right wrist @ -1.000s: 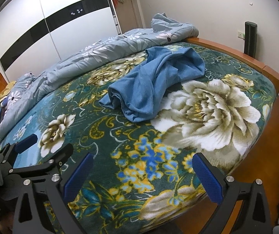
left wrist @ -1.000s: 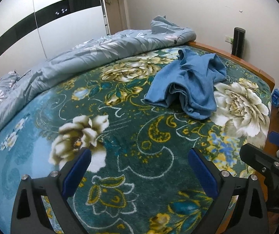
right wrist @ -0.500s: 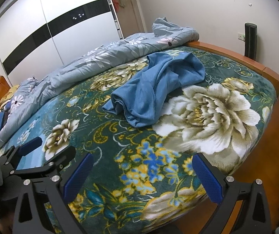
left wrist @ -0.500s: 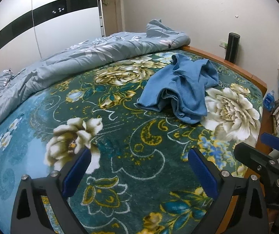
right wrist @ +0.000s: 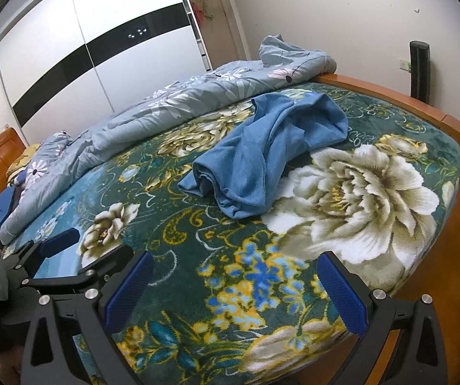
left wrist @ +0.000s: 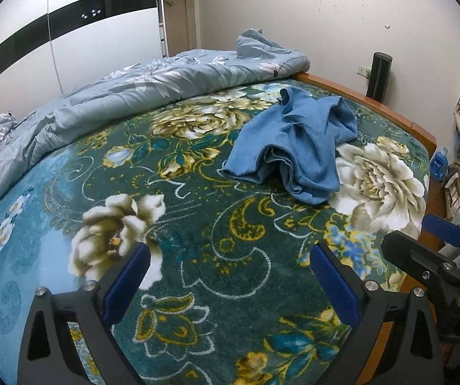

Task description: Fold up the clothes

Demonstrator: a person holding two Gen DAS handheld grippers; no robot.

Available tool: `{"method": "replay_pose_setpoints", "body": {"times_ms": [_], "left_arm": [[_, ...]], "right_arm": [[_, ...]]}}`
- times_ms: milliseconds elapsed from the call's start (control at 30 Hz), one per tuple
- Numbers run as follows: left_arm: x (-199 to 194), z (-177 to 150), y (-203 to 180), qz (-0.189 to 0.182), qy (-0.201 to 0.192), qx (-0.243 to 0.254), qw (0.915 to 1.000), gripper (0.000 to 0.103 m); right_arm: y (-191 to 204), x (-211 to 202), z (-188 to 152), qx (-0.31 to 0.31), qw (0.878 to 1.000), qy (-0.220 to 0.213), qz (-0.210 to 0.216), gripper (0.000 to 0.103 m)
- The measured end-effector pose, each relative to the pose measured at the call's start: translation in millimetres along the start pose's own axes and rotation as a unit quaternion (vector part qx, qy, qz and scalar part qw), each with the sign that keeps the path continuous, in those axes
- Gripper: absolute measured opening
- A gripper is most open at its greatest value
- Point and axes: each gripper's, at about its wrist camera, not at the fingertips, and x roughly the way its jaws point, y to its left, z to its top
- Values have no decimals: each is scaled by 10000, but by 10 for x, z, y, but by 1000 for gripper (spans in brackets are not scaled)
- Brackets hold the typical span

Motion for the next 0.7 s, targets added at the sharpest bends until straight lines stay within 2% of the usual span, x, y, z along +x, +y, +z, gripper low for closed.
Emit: {"method": "replay_pose_setpoints", "body": {"times_ms": [133, 300, 533, 700], "left_arm": [[32, 6, 11, -37, 4, 4, 10000, 100], [91, 5, 11, 127, 11, 152, 9998, 100], [187, -16, 152, 76, 44, -37, 10000, 100], [196, -39, 294, 11, 12, -252, 9997, 100]], "right_arm": [[-14, 26, -10, 40, 9999, -41, 125, 103], [-10, 118, -4, -14, 9998, -11, 219, 103], [-55, 261, 43, -73, 9996, 42, 265, 103], [-86, 424, 180, -198, 9998, 22, 96, 103]]}}
